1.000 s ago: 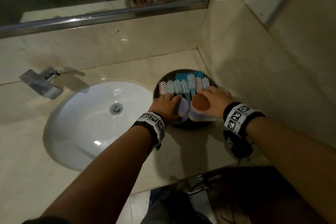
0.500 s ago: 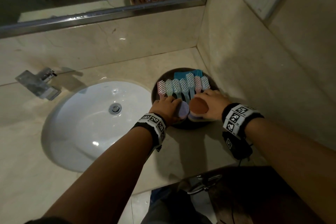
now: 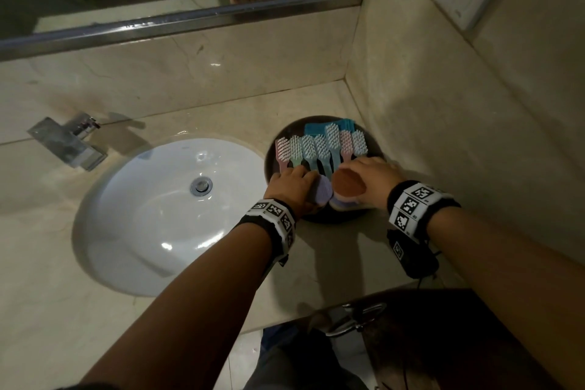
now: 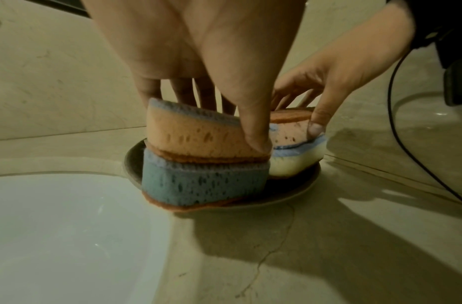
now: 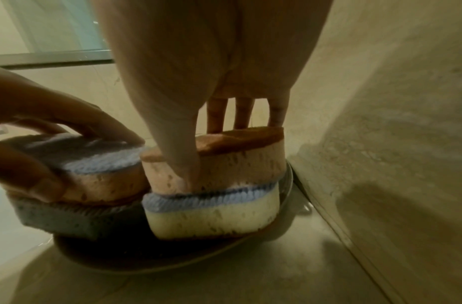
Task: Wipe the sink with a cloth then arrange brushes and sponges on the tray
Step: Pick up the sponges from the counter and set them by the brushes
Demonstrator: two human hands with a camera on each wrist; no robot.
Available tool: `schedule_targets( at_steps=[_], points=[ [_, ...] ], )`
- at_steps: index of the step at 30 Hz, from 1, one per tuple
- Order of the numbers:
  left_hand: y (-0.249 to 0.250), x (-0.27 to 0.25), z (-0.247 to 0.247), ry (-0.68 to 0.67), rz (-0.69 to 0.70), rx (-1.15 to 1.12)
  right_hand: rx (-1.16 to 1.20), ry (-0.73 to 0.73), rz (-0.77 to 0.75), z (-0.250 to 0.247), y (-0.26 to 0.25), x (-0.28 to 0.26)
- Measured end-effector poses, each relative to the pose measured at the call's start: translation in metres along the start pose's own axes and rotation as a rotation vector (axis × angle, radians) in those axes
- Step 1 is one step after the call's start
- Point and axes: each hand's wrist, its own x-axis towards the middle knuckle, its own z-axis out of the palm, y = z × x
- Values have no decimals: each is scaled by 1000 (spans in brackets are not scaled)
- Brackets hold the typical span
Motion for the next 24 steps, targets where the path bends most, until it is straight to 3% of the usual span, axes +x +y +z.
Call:
schedule_targets(
  at_steps=[5,10,16,24],
  points=[
    [2,1,4,15,-25,-5,-18,94,-24,-2,2,-4],
    [0,1,6,24,-21,-22,46,25,-52,2,2,-6],
    [0,-5,7,21,-8,-17,43,86,-55,4,4,-8],
    [4,-12,11,-25,7,9,28,35,-61,17,6,-11]
  ],
)
